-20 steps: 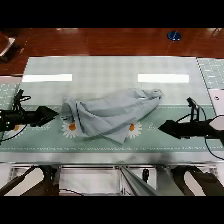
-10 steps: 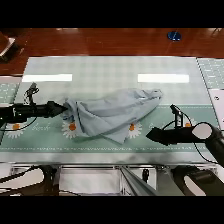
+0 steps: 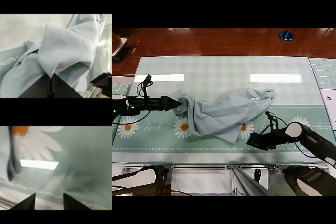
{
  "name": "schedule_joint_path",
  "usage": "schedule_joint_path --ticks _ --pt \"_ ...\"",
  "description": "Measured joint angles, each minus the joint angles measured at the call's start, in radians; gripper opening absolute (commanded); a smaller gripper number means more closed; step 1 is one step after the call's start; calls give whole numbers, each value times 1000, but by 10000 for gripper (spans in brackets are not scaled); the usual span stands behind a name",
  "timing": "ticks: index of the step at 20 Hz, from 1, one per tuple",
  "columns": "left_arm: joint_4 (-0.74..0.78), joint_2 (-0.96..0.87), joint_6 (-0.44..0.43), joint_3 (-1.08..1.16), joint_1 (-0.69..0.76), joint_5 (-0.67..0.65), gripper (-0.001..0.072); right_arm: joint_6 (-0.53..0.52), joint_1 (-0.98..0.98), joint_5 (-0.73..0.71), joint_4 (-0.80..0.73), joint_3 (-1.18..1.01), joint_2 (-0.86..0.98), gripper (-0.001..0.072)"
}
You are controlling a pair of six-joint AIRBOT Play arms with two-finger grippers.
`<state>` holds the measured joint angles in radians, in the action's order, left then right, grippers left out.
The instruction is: Fold the shirts.
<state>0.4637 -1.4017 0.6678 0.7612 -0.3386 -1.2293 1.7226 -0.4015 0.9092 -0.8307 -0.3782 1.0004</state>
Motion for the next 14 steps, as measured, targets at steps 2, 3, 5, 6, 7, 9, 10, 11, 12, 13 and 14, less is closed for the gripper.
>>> schedule_joint_path --ticks 2,3,5,6,7,9,10,11,12,13,14 --pt "0 -1 0 3 1 -2 20 -19 -39 -30 43 -35 62 406" --pt "-1 -1 -1 4 2 -7 20 -31 -56 -44 63 -56 95 406" --pt "-1 -1 0 6 2 -9 20 -57 -88 -66 100 -107 165 406" --pt "-1 -1 1 6 2 -10 20 -71 -105 -74 119 -135 202 406" --pt "-1 -1 2 6 2 -12 20 -84 -123 -80 135 -164 235 406" --pt "-1 -1 3 6 2 -15 20 -103 -153 -93 161 -218 291 401" --pt "-1 -1 6 6 2 -15 20 -109 -168 -97 171 -247 318 358" --pt "-1 -1 6 6 2 -15 20 -115 -179 -108 176 -276 343 223" --pt "-1 -1 8 6 2 -15 20 -120 -188 -119 173 -300 365 45" --pt "-1 -1 14 6 2 -15 20 -128 -193 -126 166 -323 381 25" --pt "-1 0 26 8 0 -16 19 -143 -196 -132 174 -351 391 25"
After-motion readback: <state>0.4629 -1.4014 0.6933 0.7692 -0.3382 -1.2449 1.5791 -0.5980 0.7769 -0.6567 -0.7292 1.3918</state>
